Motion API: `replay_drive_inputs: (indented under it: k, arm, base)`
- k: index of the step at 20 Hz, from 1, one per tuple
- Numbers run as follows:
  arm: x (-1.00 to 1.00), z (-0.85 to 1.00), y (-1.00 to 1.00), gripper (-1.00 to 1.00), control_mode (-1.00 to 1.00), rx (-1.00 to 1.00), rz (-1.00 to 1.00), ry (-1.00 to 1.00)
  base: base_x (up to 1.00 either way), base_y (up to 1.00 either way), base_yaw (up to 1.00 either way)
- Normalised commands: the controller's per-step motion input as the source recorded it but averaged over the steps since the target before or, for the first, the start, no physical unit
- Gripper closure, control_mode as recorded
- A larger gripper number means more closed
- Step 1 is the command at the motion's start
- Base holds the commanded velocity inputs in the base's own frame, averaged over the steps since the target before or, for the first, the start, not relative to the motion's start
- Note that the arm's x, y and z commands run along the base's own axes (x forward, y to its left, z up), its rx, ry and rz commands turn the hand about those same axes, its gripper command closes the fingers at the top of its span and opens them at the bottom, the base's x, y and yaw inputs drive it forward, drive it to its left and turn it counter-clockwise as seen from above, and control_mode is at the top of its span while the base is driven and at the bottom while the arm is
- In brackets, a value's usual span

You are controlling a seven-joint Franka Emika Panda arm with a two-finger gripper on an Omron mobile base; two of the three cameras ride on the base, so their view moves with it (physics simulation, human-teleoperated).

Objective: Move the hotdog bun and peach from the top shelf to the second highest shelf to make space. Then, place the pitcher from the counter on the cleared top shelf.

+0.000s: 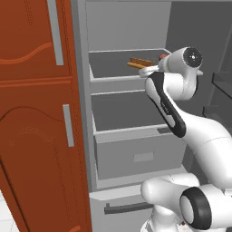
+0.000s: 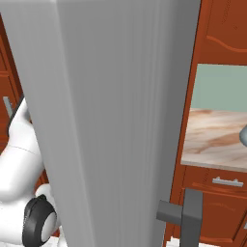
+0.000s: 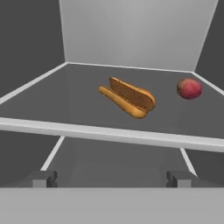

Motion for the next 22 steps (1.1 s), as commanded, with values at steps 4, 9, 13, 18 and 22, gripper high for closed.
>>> replay_drive_inputs:
  k: [4,9,13,18,22]
  arm:
    - [0.2,0.0,-0.06,-1.0,-1.0,-0.03,0.02,0.01]
    - [0.19,0.02,-0.03,-1.0,-1.0,-0.05,0.02,0.07]
    - [0.18,0.0,-0.01,-1.0,-1.0,-0.06,0.01,0.08]
    - [0.15,0.0,-0.06,-1.0,-1.0,-0.06,0.02,0.07]
    - [0.13,0.0,-0.11,-1.0,-1.0,-0.05,0.01,0.05]
  base:
    - [0.0,0.0,0.0]
    - [0.0,0.0,0.0]
    - [0.0,0.0,0.0]
    - [0.0,0.0,0.0]
    - [0.0,0.0,0.0]
